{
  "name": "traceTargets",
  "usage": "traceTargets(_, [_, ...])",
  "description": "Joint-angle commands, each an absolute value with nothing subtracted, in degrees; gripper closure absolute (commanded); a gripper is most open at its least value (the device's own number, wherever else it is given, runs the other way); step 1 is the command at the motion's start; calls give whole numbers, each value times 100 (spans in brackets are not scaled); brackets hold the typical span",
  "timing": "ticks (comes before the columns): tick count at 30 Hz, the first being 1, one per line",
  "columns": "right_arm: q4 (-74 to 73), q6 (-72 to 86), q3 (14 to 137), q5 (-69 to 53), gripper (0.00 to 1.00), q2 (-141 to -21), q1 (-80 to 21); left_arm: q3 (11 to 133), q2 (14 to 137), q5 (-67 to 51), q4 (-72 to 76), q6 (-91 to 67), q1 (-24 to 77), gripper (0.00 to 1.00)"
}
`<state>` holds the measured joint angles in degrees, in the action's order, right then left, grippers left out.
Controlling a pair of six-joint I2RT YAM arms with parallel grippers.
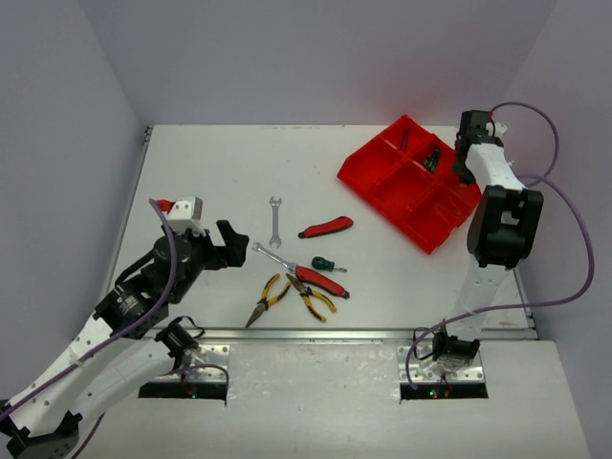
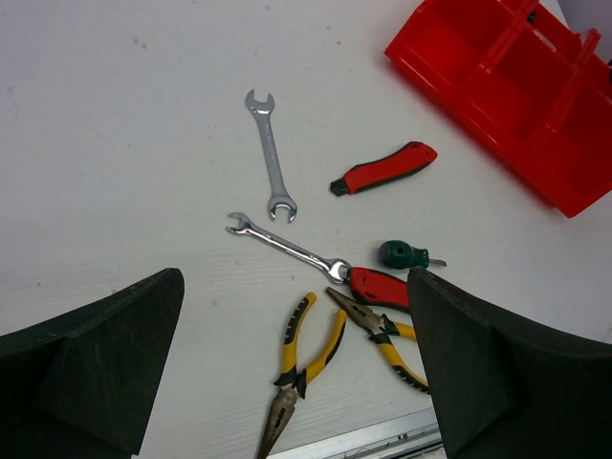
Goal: Sort the tools into containers
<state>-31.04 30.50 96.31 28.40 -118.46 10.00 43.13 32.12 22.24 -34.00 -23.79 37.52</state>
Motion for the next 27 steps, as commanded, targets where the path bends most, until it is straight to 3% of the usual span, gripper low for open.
traceTargets(1, [-2936, 3142, 9488, 3009, 78, -11438, 1053, 4298, 3180, 2162, -3085, -2292, 3711, 0])
traceTargets(3, [-2956, 3063, 9489, 2849, 50, -11399, 1074, 4298, 3201, 2149, -3085, -2283, 3711, 0])
traceTargets(5, [-3027, 3045, 9547, 2760, 35, -11372, 1080, 4298, 3210, 2135, -3085, -2276, 3717, 0])
traceTargets(13, [-3434, 2843, 10343, 1865, 25, -11255, 1008, 4289, 3260, 2163, -3085, -2285, 3718, 0])
traceTargets(16, [-3260, 2382, 10168, 568, 22, -10906, 636, 4295, 3243, 2227, -3100, -2307, 3711, 0])
traceTargets(21, [-3129, 837, 8993, -100, 23, -10080, -916, 4305, 3285, 2348, -3126, -2344, 3709, 0])
traceTargets(27, [-3054, -254, 7678, 473, 25, -9741, -3221, 4315, 3435, 2378, -3155, -2364, 3709, 0])
